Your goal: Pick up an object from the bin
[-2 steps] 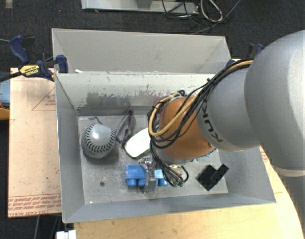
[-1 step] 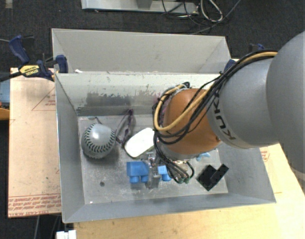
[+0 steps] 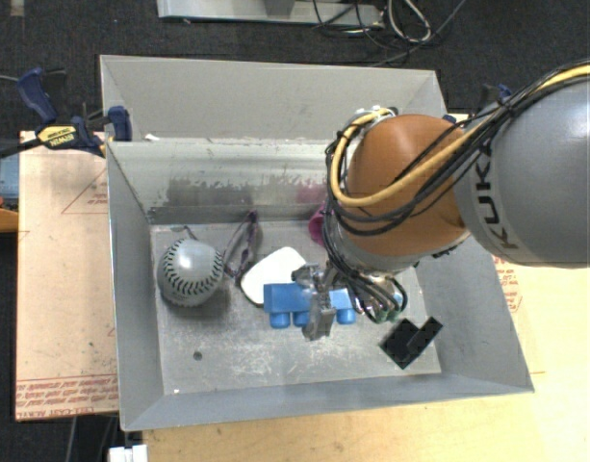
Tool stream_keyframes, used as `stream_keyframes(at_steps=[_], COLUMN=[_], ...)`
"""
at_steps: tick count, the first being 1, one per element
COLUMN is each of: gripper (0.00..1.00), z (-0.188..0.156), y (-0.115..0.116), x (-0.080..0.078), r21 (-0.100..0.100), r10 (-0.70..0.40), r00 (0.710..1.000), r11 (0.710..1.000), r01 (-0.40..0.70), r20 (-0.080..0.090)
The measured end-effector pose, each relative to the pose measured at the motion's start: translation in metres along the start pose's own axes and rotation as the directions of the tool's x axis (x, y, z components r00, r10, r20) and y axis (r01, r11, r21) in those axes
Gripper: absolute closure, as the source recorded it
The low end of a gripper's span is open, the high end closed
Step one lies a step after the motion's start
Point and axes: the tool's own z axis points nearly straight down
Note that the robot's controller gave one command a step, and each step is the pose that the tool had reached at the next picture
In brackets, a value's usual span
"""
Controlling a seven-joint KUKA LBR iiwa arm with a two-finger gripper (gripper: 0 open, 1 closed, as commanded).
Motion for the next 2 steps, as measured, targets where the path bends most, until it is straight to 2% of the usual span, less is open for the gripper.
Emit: stream_keyframes(at_steps=[1, 2], gripper=[1.0, 1.0], z=[-0.074, -0.051], y=[0.015, 0.014], x=[-0.004, -0.004], r21=[-0.002, -0.001], r10=[0.017, 0.001], r00=[1.0, 1.0], r11=[1.0, 1.0], r01=[-0.017, -0.001], r20=[0.005, 0.006])
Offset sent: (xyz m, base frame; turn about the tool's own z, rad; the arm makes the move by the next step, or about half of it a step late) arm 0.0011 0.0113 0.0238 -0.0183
